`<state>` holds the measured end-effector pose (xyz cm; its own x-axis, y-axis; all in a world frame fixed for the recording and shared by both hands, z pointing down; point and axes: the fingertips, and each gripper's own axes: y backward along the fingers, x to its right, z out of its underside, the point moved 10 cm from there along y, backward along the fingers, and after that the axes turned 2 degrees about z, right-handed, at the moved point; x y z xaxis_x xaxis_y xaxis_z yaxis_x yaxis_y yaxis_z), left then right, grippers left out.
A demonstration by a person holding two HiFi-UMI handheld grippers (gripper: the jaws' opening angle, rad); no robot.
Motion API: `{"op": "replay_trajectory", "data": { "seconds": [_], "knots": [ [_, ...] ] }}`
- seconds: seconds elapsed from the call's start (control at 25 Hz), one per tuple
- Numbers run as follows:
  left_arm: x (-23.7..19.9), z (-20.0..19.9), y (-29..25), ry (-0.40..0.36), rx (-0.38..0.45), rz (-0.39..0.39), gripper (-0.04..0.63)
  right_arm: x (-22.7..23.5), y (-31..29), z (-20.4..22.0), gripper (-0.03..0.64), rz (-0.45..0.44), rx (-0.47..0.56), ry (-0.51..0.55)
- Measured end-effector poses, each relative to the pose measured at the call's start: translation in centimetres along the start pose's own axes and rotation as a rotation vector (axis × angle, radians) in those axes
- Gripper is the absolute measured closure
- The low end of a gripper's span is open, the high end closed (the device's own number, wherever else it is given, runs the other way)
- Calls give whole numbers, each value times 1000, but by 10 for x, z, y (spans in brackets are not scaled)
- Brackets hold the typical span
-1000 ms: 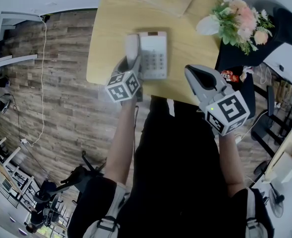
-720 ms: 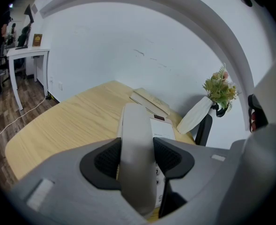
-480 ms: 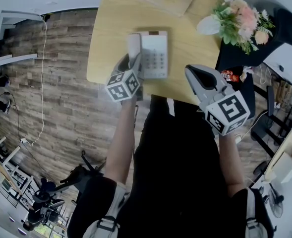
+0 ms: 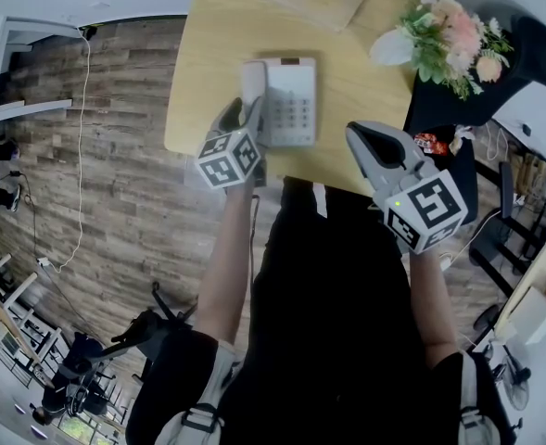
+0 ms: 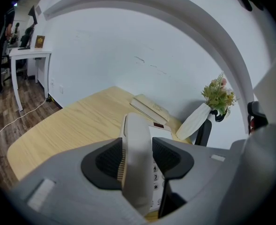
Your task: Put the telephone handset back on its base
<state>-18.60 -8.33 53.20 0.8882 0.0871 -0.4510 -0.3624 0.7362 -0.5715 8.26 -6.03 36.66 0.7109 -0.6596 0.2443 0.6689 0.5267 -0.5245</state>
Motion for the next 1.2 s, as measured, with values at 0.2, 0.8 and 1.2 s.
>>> {"op": "replay_trajectory", "data": {
  "seconds": [0.2,0.8,1.2],
  "knots": [
    [3,0,5,-8,9,5,388,-4,2,0,615,-8,10,2],
    [11,4,39,-31,38,26,402,-26,16,-2,615,-21,68,-43],
    [29,12,62,-45,53,33,420,-29,29,-5,615,-50,112,-64]
  ]
}}
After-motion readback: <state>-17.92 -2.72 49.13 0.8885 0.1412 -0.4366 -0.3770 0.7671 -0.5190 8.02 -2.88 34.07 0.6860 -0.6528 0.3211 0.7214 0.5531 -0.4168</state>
